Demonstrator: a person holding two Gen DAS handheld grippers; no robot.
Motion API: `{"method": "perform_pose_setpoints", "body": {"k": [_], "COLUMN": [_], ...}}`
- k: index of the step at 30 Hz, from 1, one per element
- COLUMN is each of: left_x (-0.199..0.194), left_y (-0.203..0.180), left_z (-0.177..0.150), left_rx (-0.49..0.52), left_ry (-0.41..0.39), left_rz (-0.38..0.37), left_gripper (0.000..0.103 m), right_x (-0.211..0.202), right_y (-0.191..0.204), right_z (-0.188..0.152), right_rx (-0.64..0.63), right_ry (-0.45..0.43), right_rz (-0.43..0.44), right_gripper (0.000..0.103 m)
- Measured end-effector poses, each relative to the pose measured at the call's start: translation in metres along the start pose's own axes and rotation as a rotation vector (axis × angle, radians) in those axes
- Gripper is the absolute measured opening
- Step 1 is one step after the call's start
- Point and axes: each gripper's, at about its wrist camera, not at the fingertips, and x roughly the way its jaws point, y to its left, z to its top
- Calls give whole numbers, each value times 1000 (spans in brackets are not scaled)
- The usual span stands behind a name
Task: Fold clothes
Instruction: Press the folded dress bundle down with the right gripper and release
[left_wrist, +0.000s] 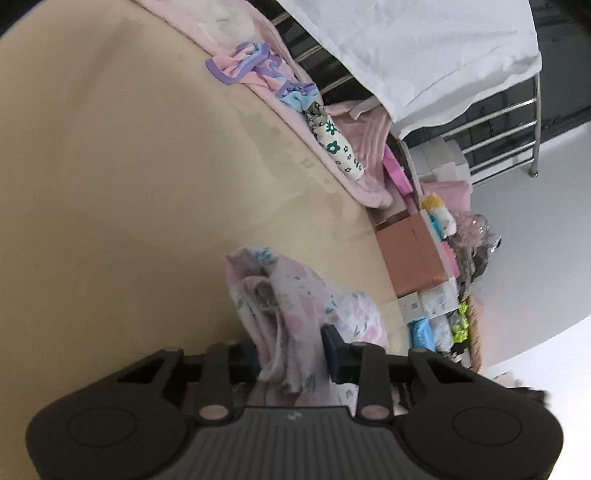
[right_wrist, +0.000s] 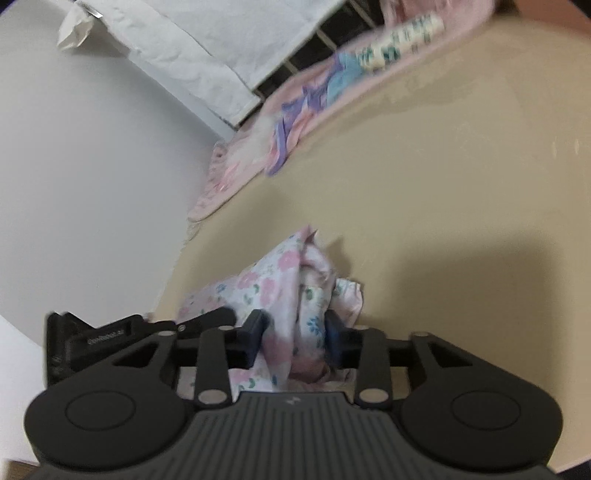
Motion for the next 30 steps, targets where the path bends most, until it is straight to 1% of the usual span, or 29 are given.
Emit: {"method": "perform_pose_setpoints", "body": {"k": [1,2,3,4,5,6,7,8,10,11,12,13,14,15,17,18,20,22,23,24,25,27,28,30], "left_x": [0,-1,0,1,2,3,4,4,5,3,-3,-11,-21,-33,-54,-56,-46,-21,-9,1,9,18,19,15], "left_y": [-1,-2,-3,-3,-3,-4,-5,-5,-7,-9,-12,-19,-27,-39,-67,-82,-101,-104,-99,-92,-85,-73,-68,-64], "left_z": [1,1,2,3,3,3,3,3,5,6,7,5,3,-2,-13,-18,-23,-25,-26,-28,-30,-36,-38,-42], "left_rx": [10,16,13,6,7,8,11,16,33,58,101,157,211,269,407,458,505,526,535,532,533,539,534,518], "left_ry": [5,9,12,16,20,21,23,25,25,13,-12,-45,-92,-158,-293,-330,-329,-285,-261,-248,-238,-218,-221,-242], "left_rz": [8,14,16,15,13,14,16,18,26,47,87,141,197,237,258,256,255,278,319,371,410,427,427,413], "left_gripper": [30,30,29,29,29,29,30,32,33,34,42,46,47,47,46,43,35,28,18,11,11,12,12,14], "right_x": [-9,-18,-28,-31,-26,-20,-10,4,32,45,50,53,53,55,59,57,53,51,49,44,36,22,15,12], "right_y": [11,24,36,48,57,66,72,76,77,75,75,75,77,80,84,84,83,82,80,76,72,68,65,59], "right_z": [0,0,0,0,-1,-3,-4,-7,-15,-19,-23,-26,-29,-29,-32,-35,-39,-39,-37,-35,-34,-36,-37,-36], "right_rx": [-93,-195,-296,-370,-405,-432,-444,-453,-464,-474,-468,-458,-456,-460,-471,-475,-483,-473,-457,-432,-405,-404,-406,-392], "right_ry": [-64,-134,-203,-230,-221,-206,-176,-135,-69,-39,-42,-52,-57,-61,-75,-83,-97,-105,-110,-117,-134,-168,-185,-154], "right_rz": [-34,-68,-102,-95,-72,-48,-49,-70,-149,-188,-200,-207,-218,-231,-251,-254,-257,-254,-247,-233,-221,-243,-255,-266], "right_gripper": [37,34,29,19,14,13,11,11,10,10,10,10,10,10,10,10,10,10,10,10,10,11,11,12]}}
